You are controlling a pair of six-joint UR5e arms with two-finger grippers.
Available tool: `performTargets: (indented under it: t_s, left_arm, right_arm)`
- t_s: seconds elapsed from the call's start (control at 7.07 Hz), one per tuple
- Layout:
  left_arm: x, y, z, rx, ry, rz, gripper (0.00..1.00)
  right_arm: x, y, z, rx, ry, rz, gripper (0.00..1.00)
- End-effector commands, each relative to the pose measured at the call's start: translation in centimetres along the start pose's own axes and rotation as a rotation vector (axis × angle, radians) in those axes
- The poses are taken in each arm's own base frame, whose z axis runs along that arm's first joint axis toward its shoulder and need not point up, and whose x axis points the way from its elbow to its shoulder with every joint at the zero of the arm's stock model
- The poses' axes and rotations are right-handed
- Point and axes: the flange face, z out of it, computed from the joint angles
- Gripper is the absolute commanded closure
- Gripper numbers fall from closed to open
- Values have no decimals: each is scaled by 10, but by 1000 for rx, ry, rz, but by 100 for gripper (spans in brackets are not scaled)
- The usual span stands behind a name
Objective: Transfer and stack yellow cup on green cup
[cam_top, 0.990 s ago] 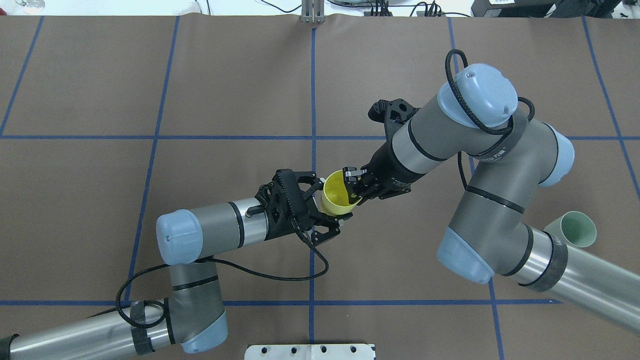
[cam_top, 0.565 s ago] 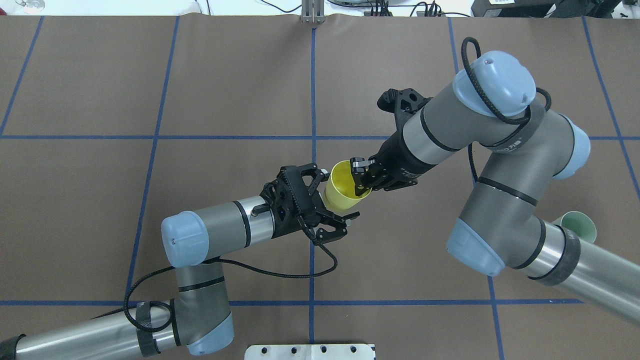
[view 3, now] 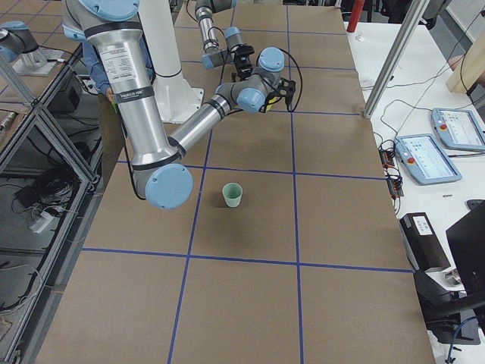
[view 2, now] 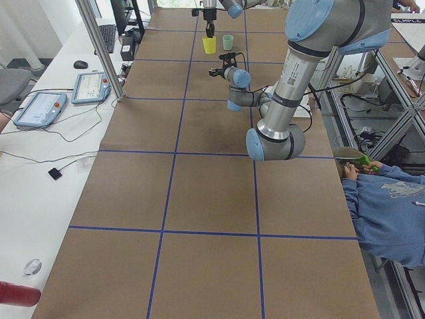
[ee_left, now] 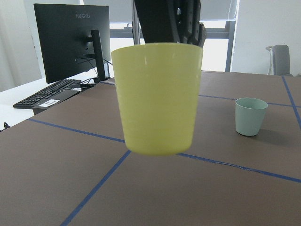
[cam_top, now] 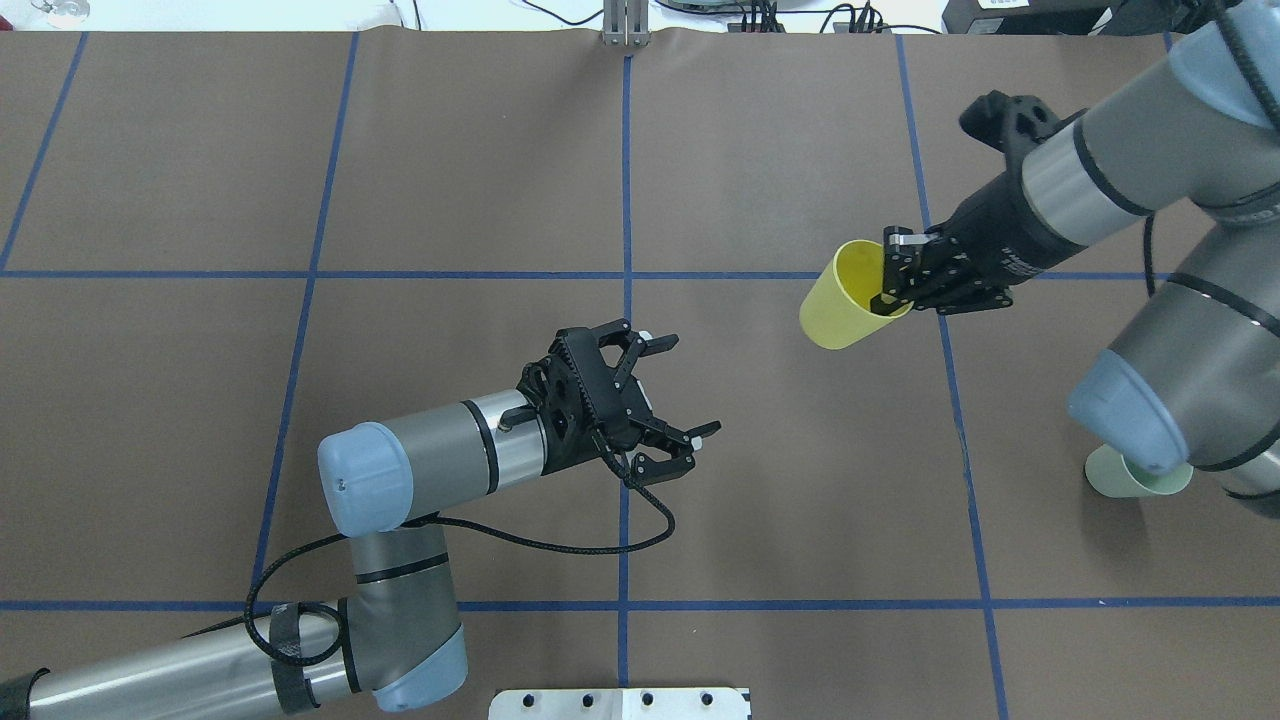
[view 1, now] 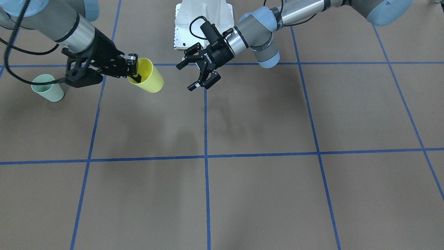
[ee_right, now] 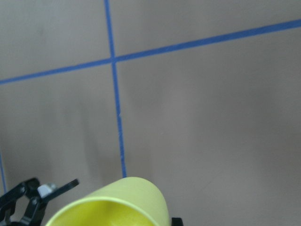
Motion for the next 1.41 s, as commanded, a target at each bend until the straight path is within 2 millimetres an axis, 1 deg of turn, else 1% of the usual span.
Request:
performTargets:
  t_s: [0.0,0.14,0.28,0.42,0.71,0.85,1.27]
  left_arm:
    - [-3,-6,-2,12,-4,0,2]
    - [-12,-8,-3,10,-20,4,1]
    - [-39,-7,-11,6,-59,15,1]
    - [-56,-10,-15,6,-85,19,1]
    - [-60,-10,-16,6,-93,15,1]
    - [-60,-10,-16,5,-91,15,1]
    - [-59,-10,-16,5,-91,14,1]
  right_arm:
    - [107,5,-38,112,96,134,100]
    - [143,10,-38,146,155,167,100]
    - [173,14,-35,159,211,165,100]
    - [195,20,-32,154,253,154,100]
    - [231,29,-34,148,300,189,100]
    - [247,33,-38,142,319,185,100]
    - [260,39,-36,120,335,197,100]
